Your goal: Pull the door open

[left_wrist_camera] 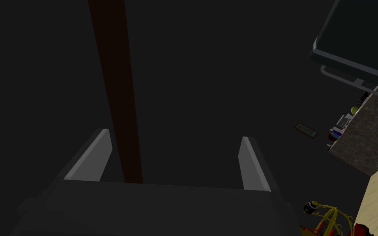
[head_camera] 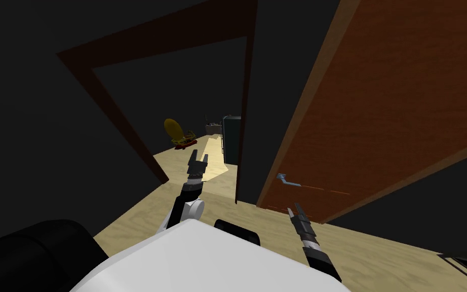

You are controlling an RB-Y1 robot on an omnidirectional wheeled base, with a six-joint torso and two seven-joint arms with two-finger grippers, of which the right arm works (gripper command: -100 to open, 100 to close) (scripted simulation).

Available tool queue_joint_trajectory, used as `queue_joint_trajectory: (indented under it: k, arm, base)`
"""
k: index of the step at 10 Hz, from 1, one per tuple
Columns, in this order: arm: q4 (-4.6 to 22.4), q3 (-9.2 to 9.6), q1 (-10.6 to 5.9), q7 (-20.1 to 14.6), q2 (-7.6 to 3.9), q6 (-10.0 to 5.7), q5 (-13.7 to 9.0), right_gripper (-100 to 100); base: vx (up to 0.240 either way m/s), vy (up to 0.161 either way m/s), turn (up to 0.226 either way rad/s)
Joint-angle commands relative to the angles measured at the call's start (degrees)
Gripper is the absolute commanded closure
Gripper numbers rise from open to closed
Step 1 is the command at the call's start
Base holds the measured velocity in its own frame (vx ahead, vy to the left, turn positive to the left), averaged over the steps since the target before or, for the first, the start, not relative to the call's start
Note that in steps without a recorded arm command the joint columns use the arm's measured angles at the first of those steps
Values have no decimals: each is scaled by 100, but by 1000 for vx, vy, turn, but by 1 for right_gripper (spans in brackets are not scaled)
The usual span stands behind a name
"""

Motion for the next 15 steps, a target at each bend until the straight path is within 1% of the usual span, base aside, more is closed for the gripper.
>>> queue_joint_trajectory:
  k: [1, 2, 3, 4, 6, 8, 9, 10, 11, 12, 15]
  arm:
    - [186, 20, -50, -31, -35, -82, -16, -100]
    - [346, 37, -85, -61, -78, -147, -34, -100]
    - [426, 45, -102, -76, -99, -180, -44, -100]
    - [586, 62, -137, -106, -142, -245, -62, -100]
    - [814, 87, -187, -149, -203, -337, -88, -100]
    - [924, 98, -211, -170, -233, -382, -101, -100]
    - [1062, 113, -241, -196, -269, -438, -117, -100]
    - [1000, 106, -228, -184, -251, -412, -108, -100]
    - [1103, 0, -387, -104, -163, -303, -135, -100]
    - [1128, -29, -429, -81, -138, -271, -142, -100]
    - [1275, -202, -680, 55, 10, -80, -183, -100]
  base:
    - [46, -91, 68]
    - [51, -108, 97]
    - [54, -98, 101]
    - [72, -117, 90]
    - [58, -104, 87]
    - [46, -75, 48]
    - [54, -76, 76]
    - [25, -40, 24]
    - [113, -43, 171]
    - [162, -70, 135]
    - [183, -76, 132]
